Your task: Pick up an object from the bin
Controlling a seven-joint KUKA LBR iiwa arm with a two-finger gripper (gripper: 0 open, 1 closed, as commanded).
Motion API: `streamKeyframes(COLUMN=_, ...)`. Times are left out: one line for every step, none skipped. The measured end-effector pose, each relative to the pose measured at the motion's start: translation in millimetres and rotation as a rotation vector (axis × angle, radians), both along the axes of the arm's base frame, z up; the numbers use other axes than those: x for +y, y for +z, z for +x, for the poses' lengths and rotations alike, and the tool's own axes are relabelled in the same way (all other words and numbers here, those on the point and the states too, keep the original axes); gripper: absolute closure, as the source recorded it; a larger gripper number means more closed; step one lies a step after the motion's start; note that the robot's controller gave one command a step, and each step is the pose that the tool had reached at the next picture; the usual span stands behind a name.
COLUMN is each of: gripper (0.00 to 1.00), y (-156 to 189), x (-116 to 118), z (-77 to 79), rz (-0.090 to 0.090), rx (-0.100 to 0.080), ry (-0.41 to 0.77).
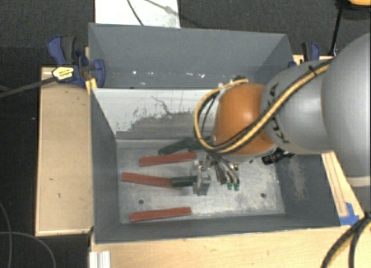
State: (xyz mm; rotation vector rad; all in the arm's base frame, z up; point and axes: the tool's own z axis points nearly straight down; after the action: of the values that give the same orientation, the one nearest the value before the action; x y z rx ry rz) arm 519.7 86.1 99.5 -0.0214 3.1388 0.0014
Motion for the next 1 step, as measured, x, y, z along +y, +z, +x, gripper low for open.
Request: streamKeyframes(gripper=1.0, y=-0.1, x=0.0, z=-0.1, rz=0.0, rx=0.0, ry=-0.001)
